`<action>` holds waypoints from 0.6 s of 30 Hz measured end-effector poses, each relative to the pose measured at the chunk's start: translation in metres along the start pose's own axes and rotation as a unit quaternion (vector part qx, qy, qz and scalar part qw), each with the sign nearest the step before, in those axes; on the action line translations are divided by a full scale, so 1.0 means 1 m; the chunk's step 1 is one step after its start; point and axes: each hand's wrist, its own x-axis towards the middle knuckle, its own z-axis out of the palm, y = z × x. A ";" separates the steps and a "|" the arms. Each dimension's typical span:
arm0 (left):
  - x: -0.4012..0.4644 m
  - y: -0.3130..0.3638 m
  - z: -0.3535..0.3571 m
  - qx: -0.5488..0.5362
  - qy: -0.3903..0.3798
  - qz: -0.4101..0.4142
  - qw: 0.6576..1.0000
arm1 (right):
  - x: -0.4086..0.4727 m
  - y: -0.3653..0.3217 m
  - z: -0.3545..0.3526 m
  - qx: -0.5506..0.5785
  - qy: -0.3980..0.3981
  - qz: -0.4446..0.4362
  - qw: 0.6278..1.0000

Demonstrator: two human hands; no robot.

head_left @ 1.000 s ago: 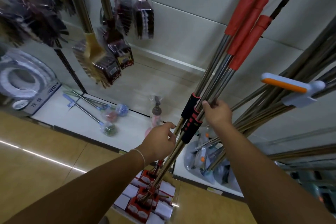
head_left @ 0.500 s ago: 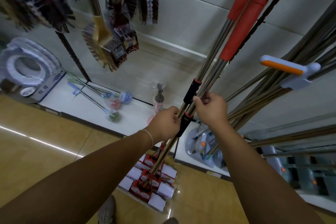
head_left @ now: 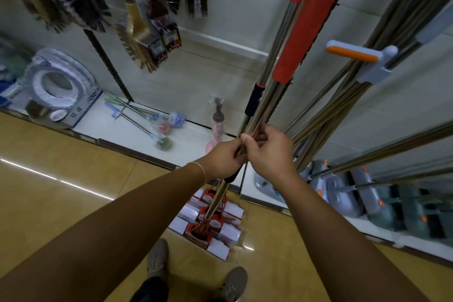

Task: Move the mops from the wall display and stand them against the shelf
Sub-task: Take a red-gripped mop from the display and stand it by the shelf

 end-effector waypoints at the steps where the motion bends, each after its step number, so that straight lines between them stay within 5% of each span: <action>1: -0.004 0.001 0.001 -0.002 -0.006 -0.001 1.000 | -0.005 -0.001 -0.002 0.005 -0.001 0.000 1.000; 18: -0.071 -0.028 -0.023 -0.002 -0.221 0.141 0.965 | -0.124 -0.050 0.036 -0.014 0.114 0.067 0.991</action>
